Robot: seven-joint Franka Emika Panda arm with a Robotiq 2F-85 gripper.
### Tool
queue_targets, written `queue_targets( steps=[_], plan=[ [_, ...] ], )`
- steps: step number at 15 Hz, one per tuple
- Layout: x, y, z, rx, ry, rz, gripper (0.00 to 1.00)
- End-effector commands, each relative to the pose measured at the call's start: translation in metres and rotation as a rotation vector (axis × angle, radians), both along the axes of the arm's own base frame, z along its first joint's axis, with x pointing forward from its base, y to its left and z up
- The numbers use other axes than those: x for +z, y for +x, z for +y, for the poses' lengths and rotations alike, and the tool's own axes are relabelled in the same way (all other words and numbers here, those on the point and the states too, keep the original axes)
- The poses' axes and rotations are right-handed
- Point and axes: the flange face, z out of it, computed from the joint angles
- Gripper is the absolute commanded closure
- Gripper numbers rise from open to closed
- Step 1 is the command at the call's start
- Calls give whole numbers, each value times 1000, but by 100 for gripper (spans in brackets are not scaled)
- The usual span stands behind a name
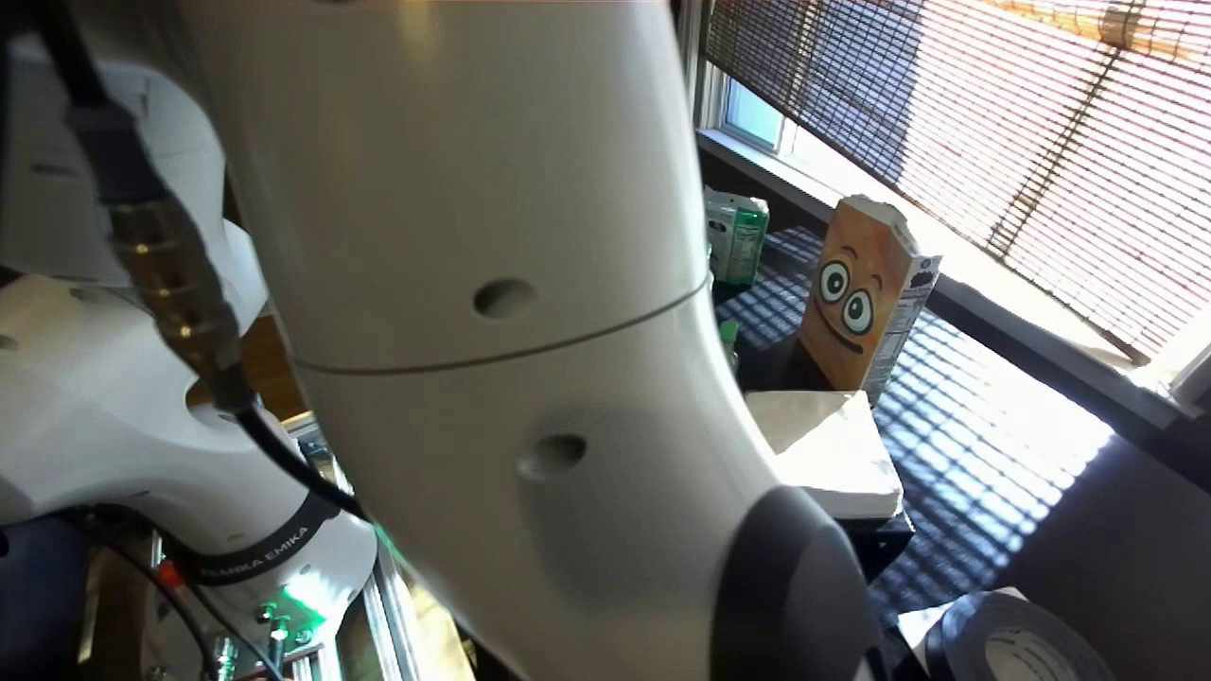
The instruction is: Scoop up some seeds out of the lunch box and put them on the lid
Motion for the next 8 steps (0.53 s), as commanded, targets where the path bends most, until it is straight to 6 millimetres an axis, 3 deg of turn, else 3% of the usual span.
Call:
queue_targets(
  steps=[1,8],
  plan=[
    [-5,-2,-10,-121,-61,-6,97],
    [-13,3,-14,-239,-225,18,97]
  ],
)
